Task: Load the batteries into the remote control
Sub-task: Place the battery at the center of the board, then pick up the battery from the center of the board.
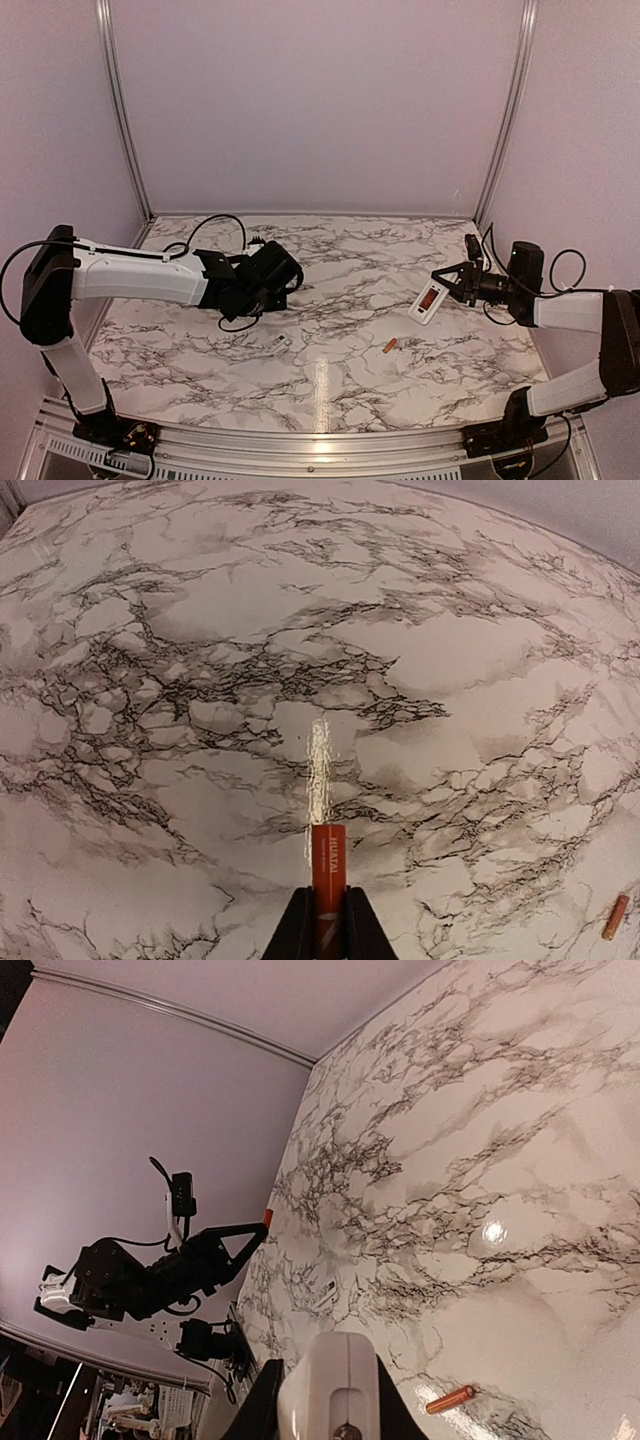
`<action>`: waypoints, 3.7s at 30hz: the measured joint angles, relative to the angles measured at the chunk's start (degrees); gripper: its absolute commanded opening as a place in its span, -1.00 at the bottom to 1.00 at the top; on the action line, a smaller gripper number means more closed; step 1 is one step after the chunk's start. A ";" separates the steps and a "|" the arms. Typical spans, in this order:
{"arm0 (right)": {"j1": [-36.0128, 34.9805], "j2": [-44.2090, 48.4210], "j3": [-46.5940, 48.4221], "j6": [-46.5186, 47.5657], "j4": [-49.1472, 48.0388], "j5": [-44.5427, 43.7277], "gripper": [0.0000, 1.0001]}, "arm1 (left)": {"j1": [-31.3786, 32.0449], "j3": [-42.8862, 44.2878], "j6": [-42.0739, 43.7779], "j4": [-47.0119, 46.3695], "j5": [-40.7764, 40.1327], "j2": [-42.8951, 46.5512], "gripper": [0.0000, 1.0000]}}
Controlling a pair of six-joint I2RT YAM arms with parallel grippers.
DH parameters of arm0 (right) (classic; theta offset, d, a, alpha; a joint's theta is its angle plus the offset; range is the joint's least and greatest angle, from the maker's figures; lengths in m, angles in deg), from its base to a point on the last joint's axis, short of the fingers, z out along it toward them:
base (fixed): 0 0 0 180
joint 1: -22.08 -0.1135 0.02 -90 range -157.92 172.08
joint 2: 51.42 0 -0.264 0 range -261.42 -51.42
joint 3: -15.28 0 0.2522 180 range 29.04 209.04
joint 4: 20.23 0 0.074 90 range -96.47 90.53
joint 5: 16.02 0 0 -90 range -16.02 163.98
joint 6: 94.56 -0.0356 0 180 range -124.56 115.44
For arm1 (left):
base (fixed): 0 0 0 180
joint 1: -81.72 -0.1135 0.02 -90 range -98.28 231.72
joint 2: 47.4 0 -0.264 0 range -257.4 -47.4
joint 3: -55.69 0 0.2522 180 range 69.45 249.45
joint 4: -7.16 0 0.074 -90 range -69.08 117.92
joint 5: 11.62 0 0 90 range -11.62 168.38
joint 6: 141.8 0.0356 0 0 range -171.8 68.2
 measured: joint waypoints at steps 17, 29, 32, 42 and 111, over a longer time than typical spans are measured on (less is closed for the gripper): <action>0.00 0.00 -0.02 -0.17 -0.22 0.04 -1.00 | 0.09 -2.84 -38.51 15.13 1.86 -5.22 -1.00; 0.00 0.00 -0.02 -0.22 -0.39 0.17 -1.00 | 0.09 0.15 -46.42 16.72 3.93 -11.54 -0.94; 0.00 0.00 -0.02 -0.22 -0.42 0.17 -1.00 | 0.09 1.31 -46.77 16.87 4.02 -12.33 -0.78; 0.00 -0.81 -0.02 -0.63 -1.36 0.20 -1.00 | 0.09 3.58 -45.66 17.03 5.14 -13.44 -0.55; 0.00 -0.28 -1.55 -1.53 -2.51 0.63 -1.00 | -18.64 -8.96 94.55 -0.55 45.94 1.07 0.61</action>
